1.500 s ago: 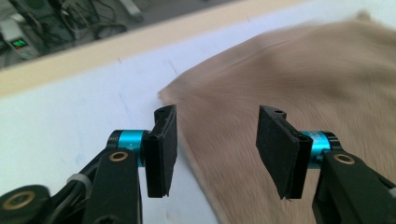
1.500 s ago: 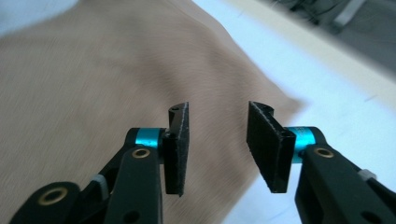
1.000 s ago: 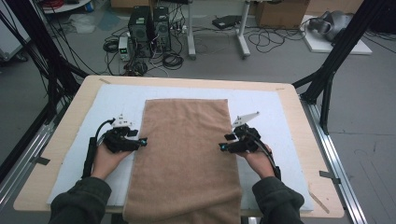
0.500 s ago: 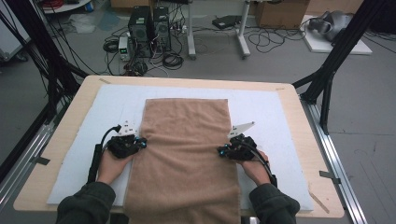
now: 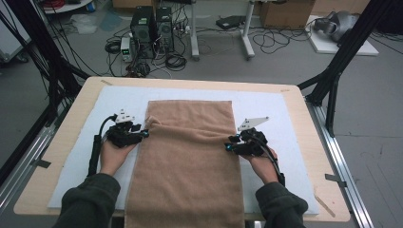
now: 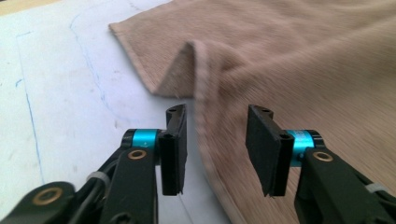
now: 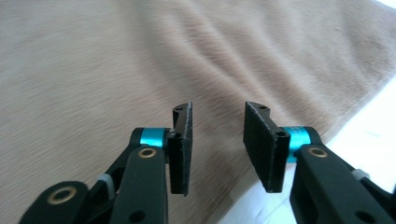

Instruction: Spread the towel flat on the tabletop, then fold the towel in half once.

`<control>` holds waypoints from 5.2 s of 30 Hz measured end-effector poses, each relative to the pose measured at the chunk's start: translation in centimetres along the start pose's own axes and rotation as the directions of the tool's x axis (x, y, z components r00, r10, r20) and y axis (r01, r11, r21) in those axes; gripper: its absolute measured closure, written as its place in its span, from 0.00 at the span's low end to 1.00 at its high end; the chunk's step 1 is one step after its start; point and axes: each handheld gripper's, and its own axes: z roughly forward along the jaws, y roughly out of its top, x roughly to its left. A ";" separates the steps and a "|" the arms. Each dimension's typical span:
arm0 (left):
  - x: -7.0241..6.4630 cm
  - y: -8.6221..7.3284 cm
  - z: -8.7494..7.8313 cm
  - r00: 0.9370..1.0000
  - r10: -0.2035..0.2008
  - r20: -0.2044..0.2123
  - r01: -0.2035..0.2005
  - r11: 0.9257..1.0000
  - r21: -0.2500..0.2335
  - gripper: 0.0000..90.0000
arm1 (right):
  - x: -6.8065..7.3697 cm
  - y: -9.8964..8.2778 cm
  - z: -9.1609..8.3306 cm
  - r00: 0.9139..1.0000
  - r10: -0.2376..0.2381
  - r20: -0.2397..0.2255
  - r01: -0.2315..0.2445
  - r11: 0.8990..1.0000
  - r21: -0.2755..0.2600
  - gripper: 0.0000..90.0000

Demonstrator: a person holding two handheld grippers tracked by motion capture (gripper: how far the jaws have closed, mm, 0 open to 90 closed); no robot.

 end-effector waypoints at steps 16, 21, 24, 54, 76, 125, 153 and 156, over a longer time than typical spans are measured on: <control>-6.6 -7.5 -4.3 0.977 0.117 0.177 -0.118 0.993 -0.003 0.63 | 6.7 -6.4 -1.0 0.979 -0.134 -0.152 0.141 0.989 0.034 0.62; -6.7 -7.8 -4.9 0.970 0.121 0.212 -0.121 0.993 -0.010 0.94 | 7.5 -6.5 -1.3 0.977 -0.150 -0.155 0.157 0.987 0.033 0.93; -6.7 -8.2 -5.6 0.966 0.117 0.231 -0.117 0.993 -0.010 0.95 | 8.1 -6.8 -1.6 0.977 -0.137 -0.160 0.142 0.990 0.021 0.94; -6.7 -10.3 -9.4 0.961 0.086 0.264 -0.076 0.996 -0.048 0.70 | 7.9 -6.9 -3.5 0.983 -0.113 -0.144 0.123 0.991 0.060 0.83; -7.2 -10.3 -7.9 0.969 0.063 0.237 -0.062 0.998 -0.013 0.81 | 10.3 -6.3 -2.9 0.953 -0.172 -0.249 0.173 0.985 -0.016 0.70; -5.0 -3.9 -7.5 0.984 0.022 0.179 -0.007 0.996 -0.084 0.06 | 3.9 -0.6 -2.3 0.998 -0.011 -0.060 0.005 0.995 -0.095 0.19; -3.9 -2.6 -7.0 0.987 0.046 0.155 -0.037 0.997 -0.066 0.06 | 3.0 -0.2 -2.1 0.997 -0.015 -0.075 0.008 0.996 -0.084 0.22; -3.6 -1.8 -6.8 0.987 0.055 0.151 -0.045 0.997 -0.068 0.06 | 2.6 0.2 -2.1 0.997 -0.017 -0.072 0.012 0.997 -0.072 0.23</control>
